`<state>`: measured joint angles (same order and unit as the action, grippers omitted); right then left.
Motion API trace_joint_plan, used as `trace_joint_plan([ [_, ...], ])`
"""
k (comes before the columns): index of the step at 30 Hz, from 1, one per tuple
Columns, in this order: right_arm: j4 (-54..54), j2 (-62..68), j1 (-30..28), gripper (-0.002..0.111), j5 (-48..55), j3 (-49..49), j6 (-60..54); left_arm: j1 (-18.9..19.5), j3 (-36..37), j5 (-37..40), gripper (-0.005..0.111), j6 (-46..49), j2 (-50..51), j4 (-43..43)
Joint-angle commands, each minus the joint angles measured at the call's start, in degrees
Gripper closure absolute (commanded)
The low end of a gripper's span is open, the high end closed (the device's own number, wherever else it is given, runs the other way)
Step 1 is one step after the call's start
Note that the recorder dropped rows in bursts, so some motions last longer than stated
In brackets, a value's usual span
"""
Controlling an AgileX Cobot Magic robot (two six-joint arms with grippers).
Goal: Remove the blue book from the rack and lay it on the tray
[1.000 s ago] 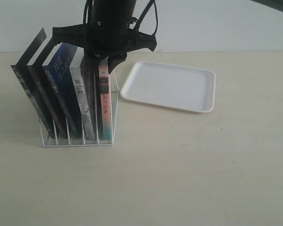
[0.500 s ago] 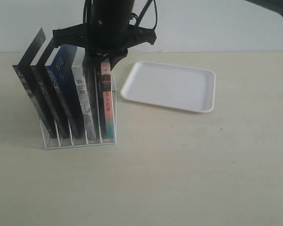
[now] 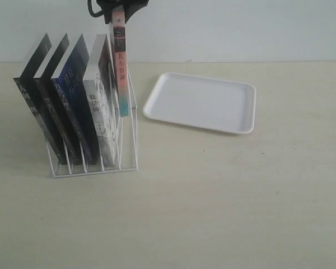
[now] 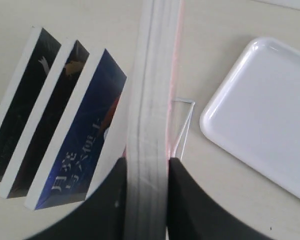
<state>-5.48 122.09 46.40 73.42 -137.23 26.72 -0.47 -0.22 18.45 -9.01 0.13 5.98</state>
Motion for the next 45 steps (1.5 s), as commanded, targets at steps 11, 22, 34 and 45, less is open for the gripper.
trace_joint_plan([
  [11, 1.2, -1.4, 0.1, 0.109, -3.5, -2.2, -0.1, -0.2, 0.2, -0.5, 0.101, 0.1, -0.1, 0.1],
  [22, 1.2, -1.4, 0.1, 0.109, -3.5, 1.6, 1.4, -0.2, 0.2, -0.5, 0.101, 0.1, -0.1, 0.1],
  [34, 1.2, -1.4, 0.1, 0.109, -4.0, 10.6, 3.2, -0.2, 0.2, -0.5, 0.101, 0.1, -0.1, 0.1],
  [45, 1.2, 2.0, 0.1, 0.077, -7.7, 10.6, 2.9, -0.2, 0.2, -0.5, 0.101, 0.1, -0.1, 0.1],
])
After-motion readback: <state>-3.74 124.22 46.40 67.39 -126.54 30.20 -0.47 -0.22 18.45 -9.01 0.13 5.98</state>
